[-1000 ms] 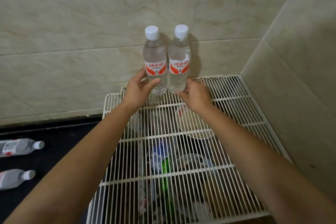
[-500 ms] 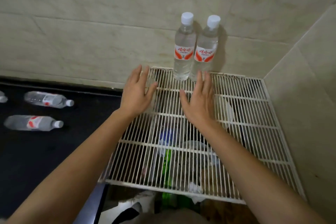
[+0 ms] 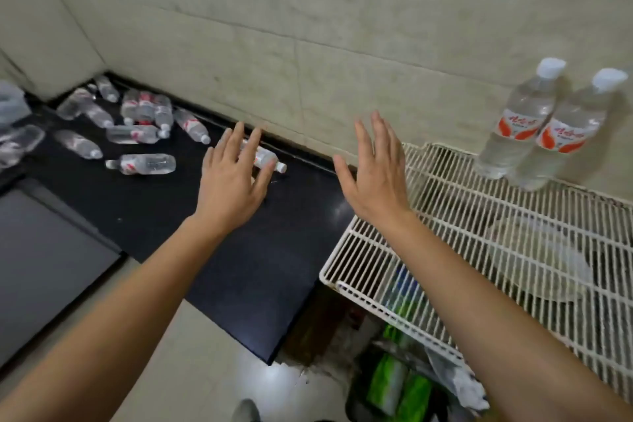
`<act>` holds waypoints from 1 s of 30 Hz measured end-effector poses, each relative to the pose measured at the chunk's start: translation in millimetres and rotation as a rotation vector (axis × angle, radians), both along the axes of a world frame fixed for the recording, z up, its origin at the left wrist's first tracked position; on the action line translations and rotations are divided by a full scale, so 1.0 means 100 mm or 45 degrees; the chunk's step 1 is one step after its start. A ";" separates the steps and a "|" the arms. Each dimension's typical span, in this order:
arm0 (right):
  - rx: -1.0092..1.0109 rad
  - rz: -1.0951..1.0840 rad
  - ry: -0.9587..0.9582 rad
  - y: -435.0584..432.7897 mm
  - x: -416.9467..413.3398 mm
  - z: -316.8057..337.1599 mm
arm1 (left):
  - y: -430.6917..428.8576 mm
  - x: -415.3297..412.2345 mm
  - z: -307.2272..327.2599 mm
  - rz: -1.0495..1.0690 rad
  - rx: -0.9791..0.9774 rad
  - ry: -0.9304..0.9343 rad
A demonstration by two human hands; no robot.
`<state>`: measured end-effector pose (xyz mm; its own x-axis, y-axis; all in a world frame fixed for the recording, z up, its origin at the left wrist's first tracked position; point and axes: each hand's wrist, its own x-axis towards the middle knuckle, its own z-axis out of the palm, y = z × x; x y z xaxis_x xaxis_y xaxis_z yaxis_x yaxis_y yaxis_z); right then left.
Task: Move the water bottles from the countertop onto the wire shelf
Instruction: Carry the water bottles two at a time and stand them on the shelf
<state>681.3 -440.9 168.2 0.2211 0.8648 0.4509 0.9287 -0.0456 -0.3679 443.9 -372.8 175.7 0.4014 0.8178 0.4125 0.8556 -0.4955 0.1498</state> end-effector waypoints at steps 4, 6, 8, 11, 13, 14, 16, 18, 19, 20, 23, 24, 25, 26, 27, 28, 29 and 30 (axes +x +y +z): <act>-0.041 0.025 -0.048 0.26 -0.75 -0.07 | 0.20 -0.85 -0.10 0.016 -0.027 0.030; -0.052 0.006 -0.061 0.45 -1.15 -0.14 | 0.34 -1.32 -0.17 0.028 -0.038 0.016; -0.083 -0.012 -0.057 0.66 -1.59 -0.23 | 0.47 -1.84 -0.27 0.041 -0.070 0.020; -0.162 -0.052 0.006 0.98 -2.28 -0.37 | 0.71 -2.59 -0.40 0.073 -0.146 0.072; -0.261 -0.009 0.002 1.12 -2.70 -0.51 | 0.87 -3.03 -0.49 0.112 -0.210 0.098; -0.290 0.026 -0.030 1.18 -2.87 -0.59 | 0.94 -3.22 -0.53 0.131 -0.241 0.097; -0.357 0.071 -0.092 1.28 -3.12 -0.72 | 1.10 -3.50 -0.63 0.148 -0.301 0.110; -0.441 0.073 -0.119 1.37 -3.27 -0.82 | 1.24 -3.66 -0.73 0.159 -0.360 0.135; -0.474 0.063 -0.129 1.42 -3.32 -0.87 | 1.31 -3.71 -0.80 0.161 -0.393 0.137; -0.505 0.051 -0.144 1.47 -3.35 -0.92 | 1.37 -3.75 -0.87 0.160 -0.431 0.130; -0.626 0.014 -0.133 1.68 -3.37 -1.07 | 1.55 -3.78 -1.05 0.137 -0.543 0.112; -0.686 -0.004 -0.105 1.78 -3.36 -1.13 | 1.62 -3.78 -1.11 0.125 -0.579 0.128; -0.750 -0.019 -0.086 1.87 -3.36 -1.20 | 1.70 -3.79 -1.17 0.113 -0.604 0.149; -0.804 -0.026 -0.076 1.98 -3.35 -1.27 | 1.80 -3.80 -1.22 0.102 -0.619 0.172; -0.850 -0.029 -0.072 2.09 -3.35 -1.34 | 1.91 -3.80 -1.27 0.091 -0.629 0.198; -0.891 -0.030 -0.068 2.21 -3.35 -1.40 | 2.04 -3.81 -1.32 0.084 -0.640 0.223; -0.930 -0.029 -0.062 2.33 -3.35 -1.47 | 2.19 -3.82 -1.36 0.083 -0.653 0.242; -0.962 -0.029 -0.053 2.46 -3.34 -1.55 | 2.35 -3.83 -1.41 0.085 -0.666 0.257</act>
